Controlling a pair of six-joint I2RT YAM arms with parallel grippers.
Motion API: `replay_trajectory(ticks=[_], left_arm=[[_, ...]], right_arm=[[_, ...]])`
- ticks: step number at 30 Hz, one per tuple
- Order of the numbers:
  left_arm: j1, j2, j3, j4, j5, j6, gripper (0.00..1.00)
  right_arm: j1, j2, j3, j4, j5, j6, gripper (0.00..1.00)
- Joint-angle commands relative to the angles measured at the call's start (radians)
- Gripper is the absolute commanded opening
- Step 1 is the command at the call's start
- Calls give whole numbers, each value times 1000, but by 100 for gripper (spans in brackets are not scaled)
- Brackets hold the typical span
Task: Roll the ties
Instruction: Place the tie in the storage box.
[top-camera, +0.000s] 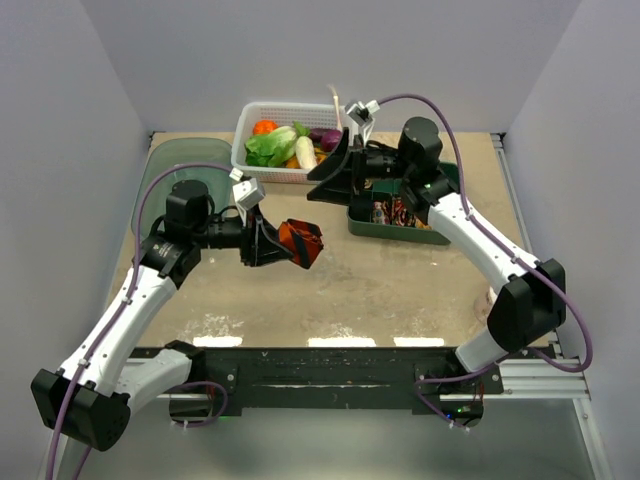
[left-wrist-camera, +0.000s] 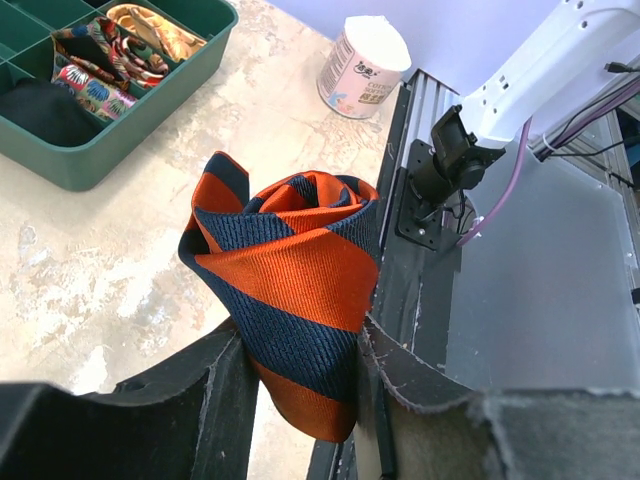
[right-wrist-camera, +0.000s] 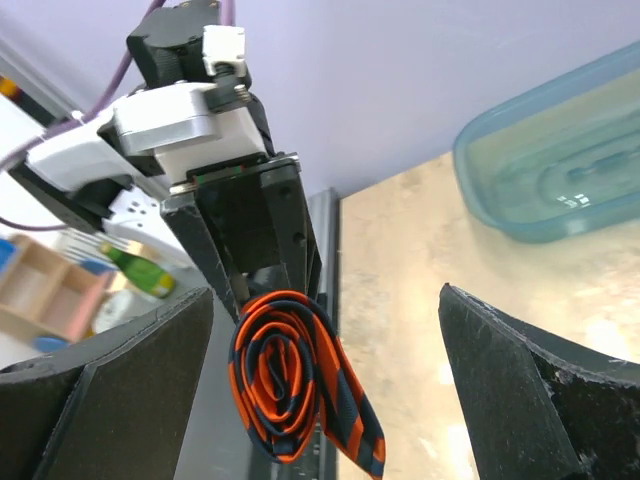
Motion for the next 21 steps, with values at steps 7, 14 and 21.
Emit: replay_trajectory(ticks=[7, 14, 21], left_arm=[[-2, -25, 64, 5, 82, 36, 41], [-3, -3, 95, 17, 88, 26, 42], [-3, 21, 116, 24, 124, 38, 42]], right_arm=[[7, -44, -10, -205, -2, -239, 99], [58, -64, 30, -358, 7, -354, 99], [73, -81, 14, -366, -53, -358, 99]])
